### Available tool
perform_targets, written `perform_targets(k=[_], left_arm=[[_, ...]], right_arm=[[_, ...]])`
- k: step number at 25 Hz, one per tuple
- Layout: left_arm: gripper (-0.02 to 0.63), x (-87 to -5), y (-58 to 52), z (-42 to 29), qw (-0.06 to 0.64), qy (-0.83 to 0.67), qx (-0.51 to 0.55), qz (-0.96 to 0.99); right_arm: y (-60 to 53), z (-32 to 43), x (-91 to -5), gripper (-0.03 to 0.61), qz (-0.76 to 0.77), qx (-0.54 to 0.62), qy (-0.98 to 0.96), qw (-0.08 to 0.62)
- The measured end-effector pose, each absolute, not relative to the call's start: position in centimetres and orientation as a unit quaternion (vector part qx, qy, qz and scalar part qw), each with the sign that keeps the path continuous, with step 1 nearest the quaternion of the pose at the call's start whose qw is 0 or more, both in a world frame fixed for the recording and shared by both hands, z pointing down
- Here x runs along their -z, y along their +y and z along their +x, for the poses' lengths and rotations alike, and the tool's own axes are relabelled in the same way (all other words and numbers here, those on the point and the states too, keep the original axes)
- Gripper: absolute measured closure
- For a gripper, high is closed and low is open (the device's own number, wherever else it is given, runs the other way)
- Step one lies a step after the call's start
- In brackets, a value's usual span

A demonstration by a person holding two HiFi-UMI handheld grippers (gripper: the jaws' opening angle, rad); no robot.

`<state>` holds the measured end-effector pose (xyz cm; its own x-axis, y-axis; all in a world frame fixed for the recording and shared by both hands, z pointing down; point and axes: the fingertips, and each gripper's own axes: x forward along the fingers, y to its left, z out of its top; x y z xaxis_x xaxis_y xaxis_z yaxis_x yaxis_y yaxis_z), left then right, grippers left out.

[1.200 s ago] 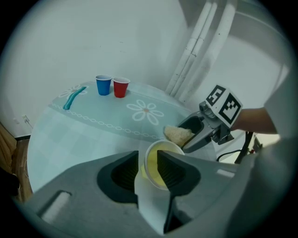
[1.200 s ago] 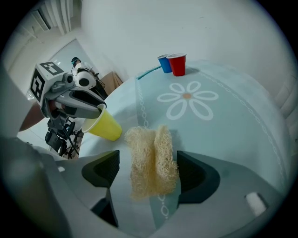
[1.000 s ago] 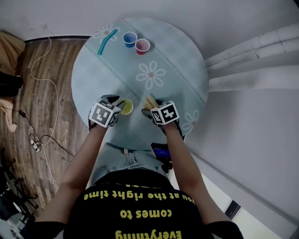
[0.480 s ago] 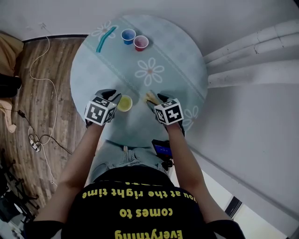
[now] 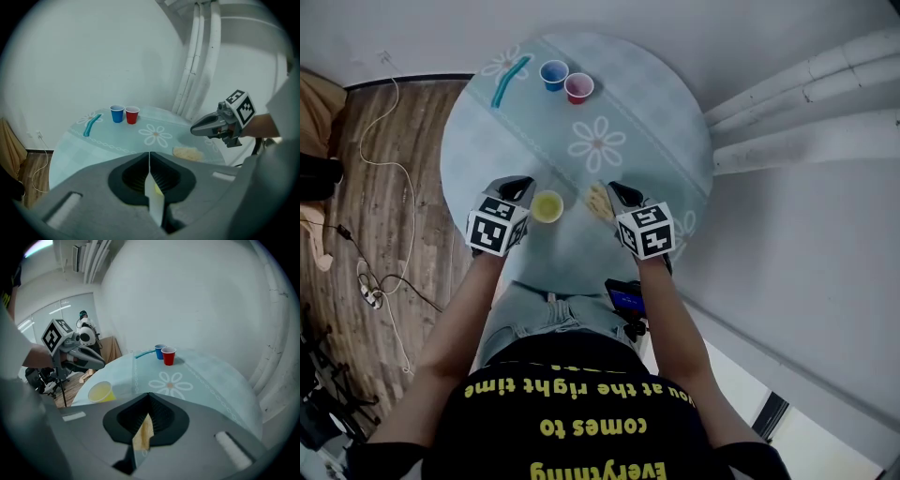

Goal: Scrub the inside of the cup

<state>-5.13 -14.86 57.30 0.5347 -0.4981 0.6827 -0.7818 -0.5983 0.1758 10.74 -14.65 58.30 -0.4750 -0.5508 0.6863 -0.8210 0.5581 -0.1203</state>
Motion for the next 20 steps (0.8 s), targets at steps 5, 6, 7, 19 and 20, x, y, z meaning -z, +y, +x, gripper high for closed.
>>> perform_targets(k=[5, 6, 7, 19, 20], left_arm=[[0.612, -56.9, -14.9, -5.0, 0.240, -0.381, -0.287, 0.846], [0.612, -57.0, -14.9, -4.9, 0.247, -0.378, -0.282, 0.846], [0.612, -57.2, -14.9, -4.9, 0.257, -0.376, -0.276, 0.846], [0.612, -53.5, -16.5, -6.0, 0.196, -0.415, -0.196, 0.867], [0.612, -52.9, -16.6, -6.1, 0.187, -0.418, -0.189, 0.868]], right_arm=[[-14.6, 11.0, -57.8, 0.571, 0.419, -0.223, -0.831, 0.290], [-14.7, 11.0, -57.5, 0.571, 0.420, -0.221, -0.832, 0.287], [-14.8, 10.9, -57.2, 0.571, 0.421, -0.220, -0.834, 0.281], [-16.9, 10.9, -49.9, 0.571, 0.447, -0.122, -0.873, 0.154], [-16.9, 10.9, -49.3, 0.571, 0.448, -0.115, -0.875, 0.144]])
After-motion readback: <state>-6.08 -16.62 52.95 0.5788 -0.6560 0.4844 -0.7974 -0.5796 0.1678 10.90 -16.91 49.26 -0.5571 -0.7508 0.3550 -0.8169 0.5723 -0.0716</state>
